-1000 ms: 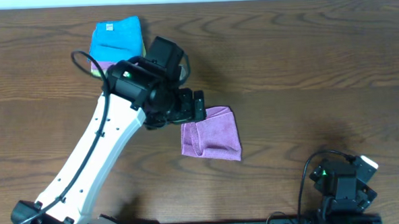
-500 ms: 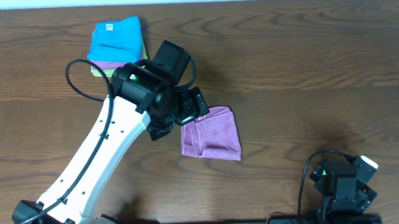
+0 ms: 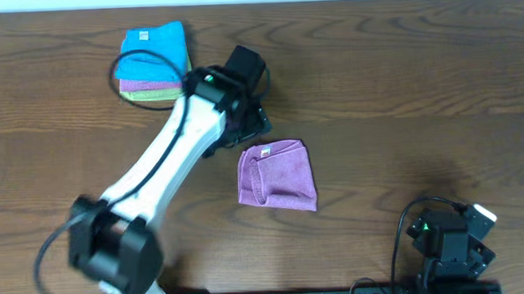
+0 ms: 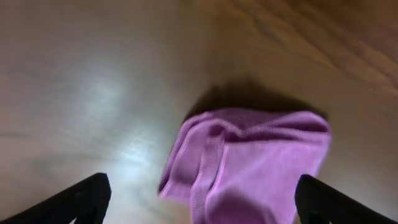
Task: Fold the cloth
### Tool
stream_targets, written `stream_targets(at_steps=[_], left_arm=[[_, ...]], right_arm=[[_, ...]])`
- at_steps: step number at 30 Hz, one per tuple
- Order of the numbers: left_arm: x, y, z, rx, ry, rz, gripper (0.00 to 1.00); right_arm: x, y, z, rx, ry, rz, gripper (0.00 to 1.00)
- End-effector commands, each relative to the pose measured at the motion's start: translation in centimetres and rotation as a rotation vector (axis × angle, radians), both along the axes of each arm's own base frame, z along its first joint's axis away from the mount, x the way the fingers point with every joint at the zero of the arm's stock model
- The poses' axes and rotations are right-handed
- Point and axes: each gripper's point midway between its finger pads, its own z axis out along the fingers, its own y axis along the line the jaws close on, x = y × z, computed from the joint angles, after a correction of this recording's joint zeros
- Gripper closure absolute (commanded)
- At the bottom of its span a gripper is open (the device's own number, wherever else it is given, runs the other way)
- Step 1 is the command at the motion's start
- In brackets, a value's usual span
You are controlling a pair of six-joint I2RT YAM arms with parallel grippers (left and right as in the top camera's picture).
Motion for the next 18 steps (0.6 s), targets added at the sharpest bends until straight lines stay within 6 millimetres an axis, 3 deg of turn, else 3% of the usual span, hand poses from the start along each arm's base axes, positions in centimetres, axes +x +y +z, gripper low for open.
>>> stream_targets(at_steps=[1, 6, 11, 14, 18], left_arm=[[0.2, -0.8, -2.5, -0.032, 0.075, -0.049, 0.08], [0.2, -2.1, -5.4, -0.07, 0.141, -0.075, 0.14], [-0.5, -6.1, -6.2, -0.228, 0.165, -0.277, 0.13], [-1.5, -6.7, -6.2, -0.209, 0.166, -0.372, 0.11], [-2.9, -5.8, -6.8, -0.108, 0.201, -0.415, 0.14]], right_arm=[[-0.2, -0.3, -0.1, -0.015, 0.005, -0.013, 0.01], [-0.2, -0.3, -0.1, -0.015, 0.005, -0.013, 0.01], [-0.2, -0.3, -0.1, -0.015, 0.005, -0.013, 0.01], [-0.2, -0.3, -0.1, -0.015, 0.005, -0.013, 0.01], [-0.2, -0.3, -0.1, -0.015, 0.005, -0.013, 0.01]])
